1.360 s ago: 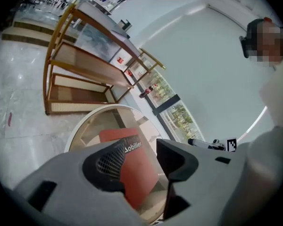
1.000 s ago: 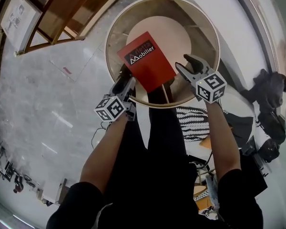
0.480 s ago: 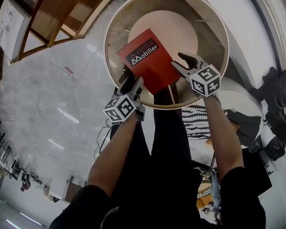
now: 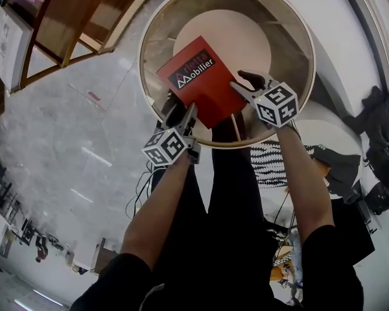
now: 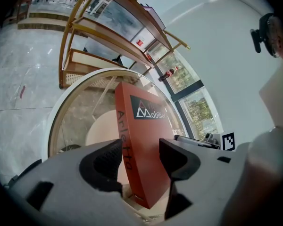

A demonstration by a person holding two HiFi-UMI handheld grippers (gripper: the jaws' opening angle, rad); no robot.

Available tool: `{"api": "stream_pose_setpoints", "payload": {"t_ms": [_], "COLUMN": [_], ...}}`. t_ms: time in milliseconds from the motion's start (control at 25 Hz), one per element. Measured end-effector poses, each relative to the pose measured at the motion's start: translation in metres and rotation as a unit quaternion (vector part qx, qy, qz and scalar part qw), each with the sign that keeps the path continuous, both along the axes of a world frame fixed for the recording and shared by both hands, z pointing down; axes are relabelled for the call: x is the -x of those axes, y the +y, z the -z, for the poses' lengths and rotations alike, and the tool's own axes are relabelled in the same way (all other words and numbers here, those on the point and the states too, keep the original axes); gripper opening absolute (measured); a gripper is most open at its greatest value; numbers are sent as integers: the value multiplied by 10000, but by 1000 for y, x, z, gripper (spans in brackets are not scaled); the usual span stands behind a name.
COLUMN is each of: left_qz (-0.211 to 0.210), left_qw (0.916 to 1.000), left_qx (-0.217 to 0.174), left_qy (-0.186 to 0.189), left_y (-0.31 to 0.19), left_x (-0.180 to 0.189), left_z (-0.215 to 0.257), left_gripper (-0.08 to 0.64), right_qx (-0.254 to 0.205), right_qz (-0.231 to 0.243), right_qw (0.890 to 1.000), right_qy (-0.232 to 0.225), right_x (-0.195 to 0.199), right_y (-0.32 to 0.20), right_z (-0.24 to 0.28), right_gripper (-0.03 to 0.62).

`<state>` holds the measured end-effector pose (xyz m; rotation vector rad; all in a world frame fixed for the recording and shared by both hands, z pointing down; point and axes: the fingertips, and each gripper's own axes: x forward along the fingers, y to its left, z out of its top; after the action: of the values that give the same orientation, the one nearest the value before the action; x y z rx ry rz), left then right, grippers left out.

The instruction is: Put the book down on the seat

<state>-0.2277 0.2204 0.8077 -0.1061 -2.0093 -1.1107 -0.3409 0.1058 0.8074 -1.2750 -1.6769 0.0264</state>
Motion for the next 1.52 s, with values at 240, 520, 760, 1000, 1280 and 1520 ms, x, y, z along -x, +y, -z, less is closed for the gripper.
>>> {"api": "stream_pose_setpoints", "payload": {"t_ms": [240, 520, 760, 1000, 1280, 1520], "left_qz": [-6, 0, 12, 3, -216, -342], "left_qw": [10000, 10000, 9999, 9998, 9988, 9983], "left_qx": [27, 2, 43, 118, 342, 299], "left_qy": [50, 92, 117, 162, 279, 377], "left_y": [-1, -6, -6, -6, -1, 1], "left_x": [2, 4, 5, 6, 4, 1], "left_z": [-3, -8, -9, -12, -16, -15], "left_gripper": [232, 232, 232, 232, 213, 199], "right_qx": [-14, 29, 104, 128, 89, 51], "right_qz": [127, 149, 119, 12, -68, -116], "right_qw": [9998, 9997, 9995, 9993, 9989, 9991], "right_qy": [147, 204, 286, 354, 465, 409], "right_x": [-1, 3, -1, -3, -7, -15], "right_y": [7, 11, 13, 12, 10, 8], "right_z": [-5, -5, -2, -2, -1, 6], "right_gripper": [138, 137, 105, 92, 87, 84]}}
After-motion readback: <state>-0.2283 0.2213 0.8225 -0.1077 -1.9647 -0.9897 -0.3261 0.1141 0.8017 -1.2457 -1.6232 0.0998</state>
